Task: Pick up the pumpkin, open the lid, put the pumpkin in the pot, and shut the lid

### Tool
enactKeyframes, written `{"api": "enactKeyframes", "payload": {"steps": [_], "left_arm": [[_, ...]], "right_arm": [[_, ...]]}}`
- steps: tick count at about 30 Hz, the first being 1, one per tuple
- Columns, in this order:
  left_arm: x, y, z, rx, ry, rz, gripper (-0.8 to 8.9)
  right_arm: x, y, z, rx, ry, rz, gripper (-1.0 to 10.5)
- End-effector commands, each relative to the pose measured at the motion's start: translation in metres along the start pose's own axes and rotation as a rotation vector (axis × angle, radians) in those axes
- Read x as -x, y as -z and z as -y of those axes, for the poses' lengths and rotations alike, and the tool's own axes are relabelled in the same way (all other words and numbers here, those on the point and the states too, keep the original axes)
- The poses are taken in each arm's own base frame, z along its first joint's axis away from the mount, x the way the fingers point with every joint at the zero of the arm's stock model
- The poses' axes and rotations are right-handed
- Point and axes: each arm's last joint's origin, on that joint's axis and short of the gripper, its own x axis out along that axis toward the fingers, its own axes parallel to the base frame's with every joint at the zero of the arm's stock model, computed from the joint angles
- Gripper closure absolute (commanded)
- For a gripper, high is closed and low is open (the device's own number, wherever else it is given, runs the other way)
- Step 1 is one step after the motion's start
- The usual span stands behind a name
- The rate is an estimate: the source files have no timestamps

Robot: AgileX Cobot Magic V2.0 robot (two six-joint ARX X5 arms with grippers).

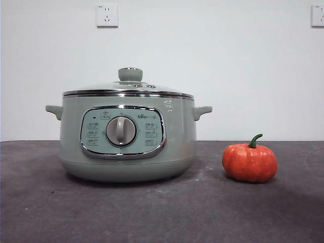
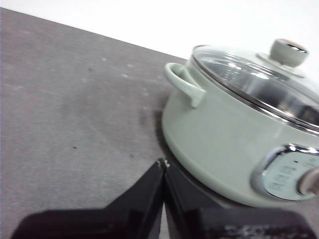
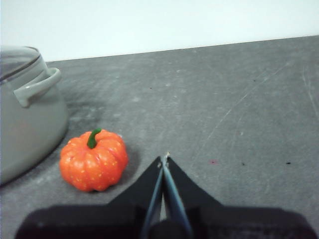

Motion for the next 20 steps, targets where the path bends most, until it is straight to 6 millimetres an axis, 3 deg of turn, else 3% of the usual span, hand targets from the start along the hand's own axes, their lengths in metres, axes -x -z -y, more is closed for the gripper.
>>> {"api": "enactKeyframes", "payload": {"steps": [1,7,12,20], "left_arm": [[-0.001,0.004,-0.001,0.016,0.028,-0.017,8.18],[0.001,0.001,0.003,0.063,0.105,-0.041,8.21],[0.01,-0.019,0.012,0.057,0.119,-0.028,8.21],[0.028,-0.063,0.031,0.009,0.141,-0.063,8.21]], "right_arm": [[-0.001,0.004,0.0,-0.125,0.0,-0.012,9.5],[0.001,-0.004,-0.002,-0.284,-0.041,0.013,9.6],[0.006,-0.022,-0.005,-0.34,-0.094,0.021,9.6],[0.014,-0.074,-0.015,-0.318,-0.178,-0.073,9.6]]}}
